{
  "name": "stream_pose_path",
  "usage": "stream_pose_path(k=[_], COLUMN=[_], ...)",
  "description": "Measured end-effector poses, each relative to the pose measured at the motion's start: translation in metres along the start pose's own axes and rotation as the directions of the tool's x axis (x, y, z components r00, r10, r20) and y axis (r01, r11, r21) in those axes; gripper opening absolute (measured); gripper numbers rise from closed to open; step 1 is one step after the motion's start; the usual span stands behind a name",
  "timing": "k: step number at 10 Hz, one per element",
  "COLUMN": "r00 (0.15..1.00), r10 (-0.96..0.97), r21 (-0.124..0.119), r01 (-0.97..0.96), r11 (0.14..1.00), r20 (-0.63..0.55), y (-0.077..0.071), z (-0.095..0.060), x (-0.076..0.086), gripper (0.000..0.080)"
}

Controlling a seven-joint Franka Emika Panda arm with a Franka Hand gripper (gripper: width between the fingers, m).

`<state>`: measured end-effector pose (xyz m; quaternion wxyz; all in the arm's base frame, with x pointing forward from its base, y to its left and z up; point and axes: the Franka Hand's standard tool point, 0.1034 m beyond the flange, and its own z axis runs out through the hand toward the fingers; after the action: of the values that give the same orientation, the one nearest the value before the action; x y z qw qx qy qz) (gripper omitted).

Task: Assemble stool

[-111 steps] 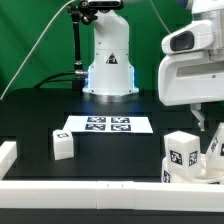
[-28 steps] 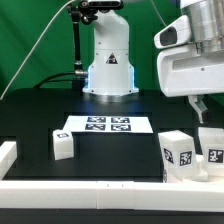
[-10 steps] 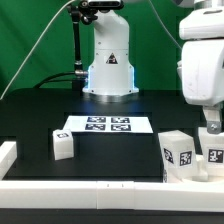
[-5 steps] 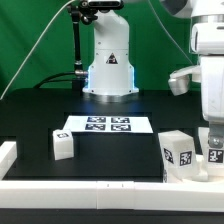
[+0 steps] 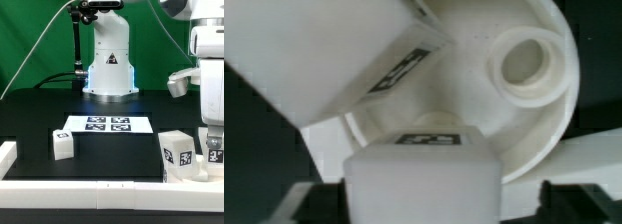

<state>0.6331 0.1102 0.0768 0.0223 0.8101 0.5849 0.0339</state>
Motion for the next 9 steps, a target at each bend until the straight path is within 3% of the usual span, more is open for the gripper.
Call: stream_pose_path(k=[1, 2, 4, 5, 7, 9], r00=[1.000, 1.000, 0.998, 0.986, 0.913, 0.767], r10=[0.001, 0.018, 0.058, 0.169, 0.408, 0.640], r21=[-0.001, -0.001, 0.001, 0.006, 0.021, 0.057], r01=[-0.001, -0.018, -0.058, -0.169, -0.409, -0.641], r11=[1.000, 1.000, 0.998, 0.986, 0.913, 0.765], r20=[0.000, 0.000, 0.001, 0.000, 0.013, 0.037], y=[0.0004, 0.0005, 0.0004, -0.0002, -0.0035, -0.0080], z=[-0.0004, -0.0004, -0.0004, -0.0003, 0.0002, 0.0012], x=[-0.0003, -0.0005, -0.0009, -0.0005, -0.0004, -0.0024], gripper=[0.0469, 0.0338, 0.0338, 0.0338, 0.0338, 0.0338])
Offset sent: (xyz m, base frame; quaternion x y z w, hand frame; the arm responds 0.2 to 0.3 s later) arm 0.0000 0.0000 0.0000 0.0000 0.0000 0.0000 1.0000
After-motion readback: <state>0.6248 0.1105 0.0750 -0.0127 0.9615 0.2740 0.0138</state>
